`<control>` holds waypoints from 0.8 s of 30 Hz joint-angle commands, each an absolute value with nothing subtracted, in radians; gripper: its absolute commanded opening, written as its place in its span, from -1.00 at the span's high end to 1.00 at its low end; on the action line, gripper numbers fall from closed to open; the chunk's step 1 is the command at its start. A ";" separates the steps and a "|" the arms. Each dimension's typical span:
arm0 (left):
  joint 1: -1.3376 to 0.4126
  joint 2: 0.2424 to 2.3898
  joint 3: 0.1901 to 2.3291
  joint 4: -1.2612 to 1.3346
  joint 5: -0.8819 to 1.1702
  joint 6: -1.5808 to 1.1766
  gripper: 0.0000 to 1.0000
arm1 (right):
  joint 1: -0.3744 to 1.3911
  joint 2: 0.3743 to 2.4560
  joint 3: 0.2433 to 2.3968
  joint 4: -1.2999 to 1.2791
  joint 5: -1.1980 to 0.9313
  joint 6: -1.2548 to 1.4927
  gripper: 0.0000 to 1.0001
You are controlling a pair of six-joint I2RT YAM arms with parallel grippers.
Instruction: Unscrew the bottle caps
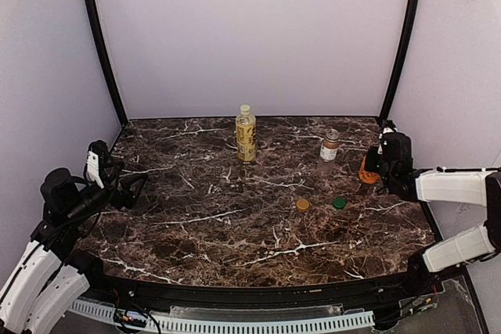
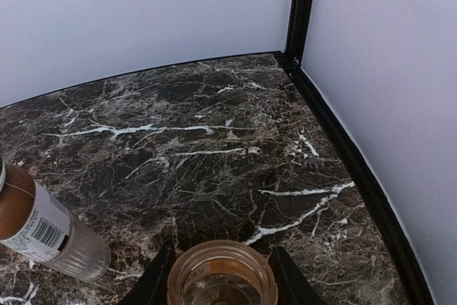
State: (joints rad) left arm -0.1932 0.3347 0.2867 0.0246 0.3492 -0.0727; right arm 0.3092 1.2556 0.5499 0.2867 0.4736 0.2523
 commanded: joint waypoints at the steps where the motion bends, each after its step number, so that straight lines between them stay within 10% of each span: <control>1: -0.172 0.312 0.268 0.020 0.334 -0.084 -0.97 | 0.305 1.312 0.470 0.646 0.490 0.297 1.00; 24: -0.153 0.312 0.263 0.031 0.342 -0.095 -0.97 | 0.428 1.543 0.407 0.892 0.537 0.182 1.00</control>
State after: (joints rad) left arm -0.1596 0.3065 0.2787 0.0269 0.3351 -0.0834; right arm 0.4168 1.5272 0.3801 0.8753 0.5251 0.2157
